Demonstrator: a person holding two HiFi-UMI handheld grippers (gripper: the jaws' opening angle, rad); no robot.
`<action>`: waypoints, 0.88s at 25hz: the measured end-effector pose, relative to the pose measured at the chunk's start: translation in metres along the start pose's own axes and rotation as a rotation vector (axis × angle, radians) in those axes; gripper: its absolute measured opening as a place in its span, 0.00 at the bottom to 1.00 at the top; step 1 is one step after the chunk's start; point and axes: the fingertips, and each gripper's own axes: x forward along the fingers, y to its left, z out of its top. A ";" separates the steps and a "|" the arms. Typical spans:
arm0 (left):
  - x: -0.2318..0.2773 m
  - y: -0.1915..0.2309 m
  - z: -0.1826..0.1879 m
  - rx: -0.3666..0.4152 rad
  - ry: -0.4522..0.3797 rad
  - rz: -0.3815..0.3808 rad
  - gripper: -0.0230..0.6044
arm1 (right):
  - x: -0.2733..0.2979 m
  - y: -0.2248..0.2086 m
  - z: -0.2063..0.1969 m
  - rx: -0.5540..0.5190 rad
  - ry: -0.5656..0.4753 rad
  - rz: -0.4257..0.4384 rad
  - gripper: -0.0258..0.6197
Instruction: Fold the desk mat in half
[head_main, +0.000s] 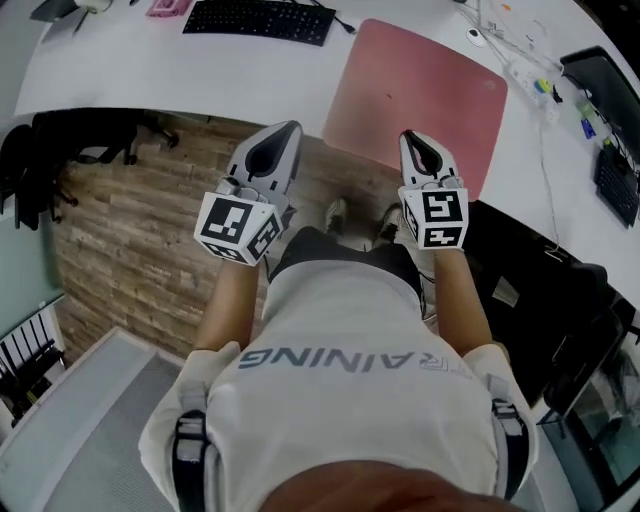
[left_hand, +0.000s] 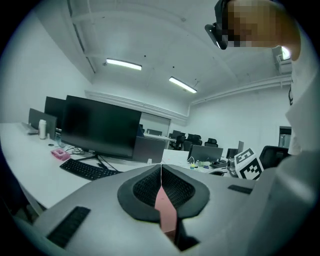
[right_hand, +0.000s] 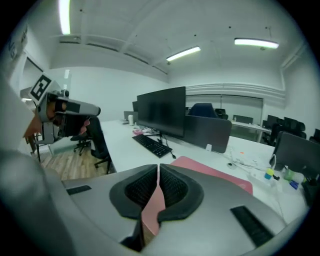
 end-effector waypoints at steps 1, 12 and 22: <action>-0.006 0.004 -0.002 -0.007 0.001 0.026 0.09 | 0.011 0.010 -0.001 -0.031 0.016 0.029 0.08; -0.076 0.048 -0.036 -0.112 -0.007 0.253 0.09 | 0.100 0.112 -0.068 -0.356 0.297 0.258 0.24; -0.116 0.072 -0.063 -0.185 -0.002 0.351 0.09 | 0.163 0.152 -0.157 -0.792 0.511 0.213 0.30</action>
